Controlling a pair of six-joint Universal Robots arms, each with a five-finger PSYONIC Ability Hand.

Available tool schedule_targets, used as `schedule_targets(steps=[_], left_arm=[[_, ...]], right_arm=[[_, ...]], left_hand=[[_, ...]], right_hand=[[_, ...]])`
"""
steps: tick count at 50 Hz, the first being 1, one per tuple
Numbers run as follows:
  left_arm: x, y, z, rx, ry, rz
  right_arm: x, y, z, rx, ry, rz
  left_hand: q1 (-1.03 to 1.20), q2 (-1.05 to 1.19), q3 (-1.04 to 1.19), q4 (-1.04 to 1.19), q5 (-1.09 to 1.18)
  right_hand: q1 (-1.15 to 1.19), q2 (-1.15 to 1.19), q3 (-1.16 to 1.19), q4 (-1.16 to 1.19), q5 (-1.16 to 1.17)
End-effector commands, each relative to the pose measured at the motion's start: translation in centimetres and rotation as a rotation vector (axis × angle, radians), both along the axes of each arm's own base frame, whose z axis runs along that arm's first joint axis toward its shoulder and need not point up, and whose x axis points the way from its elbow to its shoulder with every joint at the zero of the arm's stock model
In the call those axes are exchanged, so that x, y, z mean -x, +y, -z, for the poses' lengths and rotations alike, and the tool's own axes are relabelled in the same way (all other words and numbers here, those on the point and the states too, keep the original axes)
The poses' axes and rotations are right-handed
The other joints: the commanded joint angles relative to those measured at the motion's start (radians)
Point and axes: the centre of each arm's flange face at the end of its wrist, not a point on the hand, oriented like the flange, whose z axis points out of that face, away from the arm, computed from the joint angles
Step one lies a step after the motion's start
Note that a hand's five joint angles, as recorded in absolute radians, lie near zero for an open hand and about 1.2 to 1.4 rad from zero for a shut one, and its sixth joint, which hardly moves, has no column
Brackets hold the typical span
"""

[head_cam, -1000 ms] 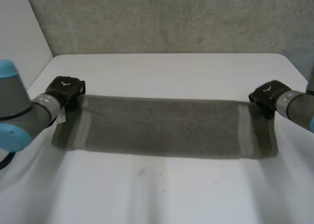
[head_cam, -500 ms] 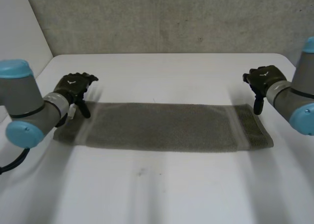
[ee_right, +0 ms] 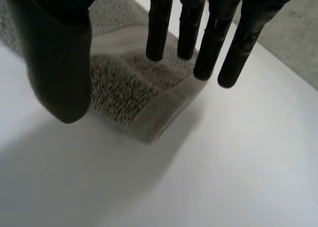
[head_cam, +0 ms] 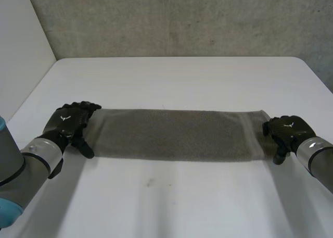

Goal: Fold the towel.

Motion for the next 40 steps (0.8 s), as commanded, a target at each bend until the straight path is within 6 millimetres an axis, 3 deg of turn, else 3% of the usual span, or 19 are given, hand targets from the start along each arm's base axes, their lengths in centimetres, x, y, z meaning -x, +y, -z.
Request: schedule_targets(steps=[1,8,13,19,21,22,23,24,26,27,28,29,30,31,32,34,35,37,40], left_arm=[[0.0,-0.1,0.0,0.001,0.0,0.0],[-0.2,0.2,0.0,-0.001,0.011,-0.008],[-0.3,0.3,-0.1,-0.004,0.023,-0.013],[-0.3,0.3,-0.4,0.002,0.03,-0.016],[-0.3,0.3,-0.4,0.004,0.031,-0.016],[-0.3,0.3,-0.4,0.004,0.031,-0.016],[-0.3,0.3,-0.6,0.008,0.031,-0.016],[-0.3,0.3,-0.6,0.009,0.031,-0.016],[-0.3,0.3,-0.8,0.017,0.034,-0.016],[-0.3,0.3,-0.8,0.017,0.034,-0.016],[-0.3,0.4,-0.8,0.017,0.034,-0.016],[-0.3,0.4,-0.8,0.017,0.034,-0.016],[-0.3,0.4,-0.9,0.02,0.034,-0.016],[-0.2,0.4,-1.1,0.025,0.035,-0.014],[-0.2,0.4,-1.1,0.025,0.035,-0.014],[-0.2,0.5,-1.1,0.026,0.036,-0.013],[-0.2,0.5,-1.1,0.026,0.036,-0.013],[-0.2,0.5,-1.2,0.028,0.036,-0.013],[-0.3,0.5,-1.0,0.024,0.034,-0.016]], right_arm=[[1.4,-1.5,1.3,-0.016,0.037,0.037],[4.5,-3.5,0.7,0.006,0.092,0.105],[9.6,-4.9,-1.8,0.032,0.261,0.166],[10.4,-6.5,-5.2,0.122,0.389,0.146],[6.6,-7.0,-8.2,0.227,0.352,0.097],[6.6,-7.0,-8.2,0.227,0.352,0.097],[3.3,-6.6,-9.8,0.287,0.301,0.037],[3.2,-6.6,-9.8,0.287,0.301,0.036],[-3.5,-4.6,-12.0,0.359,0.196,-0.103],[-3.5,-4.6,-12.0,0.36,0.195,-0.104],[-6.9,-3.0,-12.4,0.379,0.156,-0.188],[-10.2,-1.3,-12.3,0.392,0.135,-0.276],[-10.2,-1.2,-12.3,0.393,0.135,-0.277],[-14.0,1.2,-11.6,0.394,0.117,-0.388],[-14.0,1.2,-11.5,0.394,0.116,-0.389],[-20.4,6.7,-9.3,0.377,0.089,-0.594],[-20.5,6.7,-9.3,0.377,0.088,-0.595],[-24.0,10.6,-6.6,0.341,0.089,-0.717],[-24.8,11.8,-5.1,0.314,0.101,-0.753]], left_hand=[[0.0,0.009,0.009,0.009,-0.031],[0.0,0.009,0.009,0.009,-0.031],[0.0,0.009,0.009,0.009,-0.031],[0.0,0.009,0.009,0.009,-0.031],[0.0,0.009,0.009,0.009,-0.031],[0.0,0.009,0.009,0.009,-0.031],[0.0,0.009,0.009,0.009,-0.031],[0.0,0.009,0.009,0.009,-0.031],[0.0,0.009,0.009,0.009,-0.031],[0.0,0.009,0.009,0.009,-0.031],[0.0,0.009,0.009,0.009,-0.031],[0.0,0.009,0.009,0.009,-0.031],[0.0,0.009,0.009,0.009,-0.031],[0.0,0.009,0.009,0.009,-0.031],[0.0,0.009,0.009,0.009,-0.031],[0.0,0.009,0.009,0.009,-0.031],[0.0,0.009,0.009,0.009,-0.031],[0.0,0.009,0.009,0.009,-0.031],[0.0,0.009,0.009,0.009,-0.031]], right_hand=[[0.792,0.801,0.793,0.789,0.78],[0.879,0.887,0.88,0.875,0.866],[0.879,0.887,0.88,0.875,0.866],[0.879,0.887,0.88,0.875,0.866],[0.879,0.887,0.88,0.875,0.866],[0.879,0.887,0.88,0.875,0.866],[0.879,0.887,0.88,0.875,0.866],[0.879,0.887,0.88,0.875,0.866],[0.879,0.887,0.88,0.875,0.866],[0.879,0.887,0.88,0.875,0.866],[0.879,0.887,0.88,0.875,0.866],[0.879,0.887,0.88,0.875,0.866],[0.879,0.887,0.88,0.875,0.866],[0.879,0.887,0.88,0.875,0.866],[0.879,0.887,0.88,0.875,0.866],[0.879,0.887,0.88,0.875,0.866],[0.879,0.887,0.88,0.875,0.866],[0.879,0.887,0.88,0.875,0.866],[0.879,0.887,0.88,0.875,0.866]])
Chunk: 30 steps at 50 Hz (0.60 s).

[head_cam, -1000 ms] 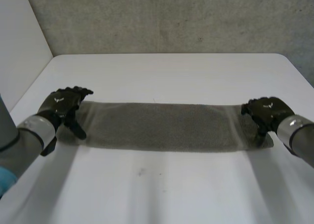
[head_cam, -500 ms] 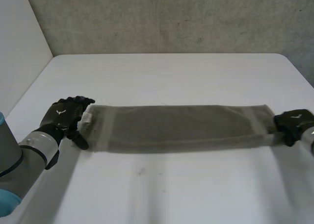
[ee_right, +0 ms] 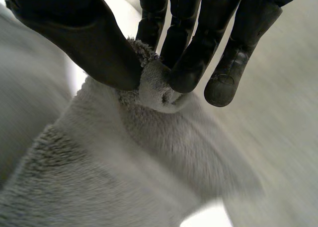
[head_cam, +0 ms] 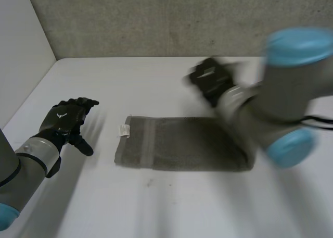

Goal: Fold the towel.

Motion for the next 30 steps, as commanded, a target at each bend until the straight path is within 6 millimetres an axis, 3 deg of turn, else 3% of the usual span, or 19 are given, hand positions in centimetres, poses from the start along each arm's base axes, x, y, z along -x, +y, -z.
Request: schedule_targets(steps=[1,2,5,9,11,12,13,14,16,17,20,21,22,24,30], left_arm=[[-0.1,0.2,0.1,-0.005,-0.002,-0.001],[-0.1,0.2,0.2,-0.007,-0.002,-0.002],[-0.1,0.2,0.2,-0.007,-0.002,-0.002],[-0.1,0.3,0.2,-0.007,-0.002,0.001],[0.0,0.3,0.2,-0.008,-0.002,0.005],[0.1,0.3,0.2,-0.008,-0.002,0.006],[0.1,0.4,0.3,-0.01,-0.002,0.009],[0.1,0.4,0.3,-0.01,-0.002,0.009],[0.2,0.5,0.3,-0.01,-0.002,0.01],[0.2,0.6,0.4,-0.016,-0.003,0.012],[0.2,0.7,0.5,-0.017,-0.004,0.012],[0.2,0.7,0.6,-0.016,-0.003,0.012],[0.2,0.7,0.5,-0.007,-0.002,0.013],[0.2,0.6,0.6,-0.004,-0.002,0.012],[0.2,0.7,0.7,-0.004,-0.003,0.012]], right_arm=[[-6.2,7.4,6.4,-0.086,0.09,-0.219],[-6.7,8.6,7.7,-0.107,0.112,-0.245],[-7.1,10.0,8.7,-0.13,0.126,-0.276],[-6.8,10.1,8.9,-0.139,0.129,-0.273],[-6.5,10.1,8.5,-0.138,0.122,-0.266],[-6.1,10.0,7.4,-0.135,0.097,-0.248],[-5.3,9.3,6.5,-0.154,0.067,-0.207],[-5.3,9.3,6.5,-0.154,0.066,-0.206],[-2.2,6.4,5.0,-0.223,-0.016,-0.074],[-2.2,6.4,4.9,-0.223,-0.016,-0.074],[1.1,4.3,4.4,-0.293,-0.079,0.043],[2.7,3.6,4.7,-0.325,-0.088,0.095],[2.7,3.6,4.7,-0.325,-0.088,0.095],[5.9,2.2,6.1,-0.38,-0.079,0.2],[9.3,0.9,8.5,-0.443,-0.054,0.292]], left_hand=[[0.0,0.009,0.01,0.009,-0.031],[0.0,0.009,0.01,0.009,-0.031],[0.0,0.009,0.01,0.009,-0.031],[0.0,0.009,0.01,0.009,-0.031],[0.0,0.009,0.01,0.009,-0.031],[0.0,0.009,0.01,0.009,-0.031],[0.0,0.009,0.01,0.009,-0.031],[0.0,0.009,0.01,0.009,-0.031],[0.0,0.009,0.01,0.009,-0.031],[0.0,0.009,0.01,0.009,-0.031],[0.0,0.009,0.01,0.009,-0.031],[0.0,0.009,0.01,0.009,-0.031],[0.0,0.009,0.01,0.009,-0.031],[0.0,0.009,0.01,0.009,-0.031],[0.0,0.009,0.01,0.009,-0.031]], right_hand=[[0.069,0.084,0.046,0.054,0.065],[0.069,0.084,0.046,0.054,0.065],[0.069,0.084,0.046,0.054,0.065],[0.069,0.084,0.046,0.054,0.065],[-0.054,-0.038,-0.076,-0.068,-0.057],[-0.708,-0.692,-0.73,-0.722,-0.711],[-1.153,-1.138,-1.175,-1.168,-1.157],[-1.153,-1.138,-1.175,-1.168,-1.157],[-1.153,-1.138,-1.175,-1.168,-1.157],[-1.153,-1.138,-1.175,-1.168,-1.157],[-1.153,-1.138,-1.175,-1.168,-1.157],[-1.153,-1.138,-1.175,-1.168,-1.157],[-1.153,-1.138,-1.175,-1.168,-1.157],[-1.153,-1.138,-1.175,-1.168,-1.157],[-1.153,-1.138,-1.175,-1.168,-1.157]])
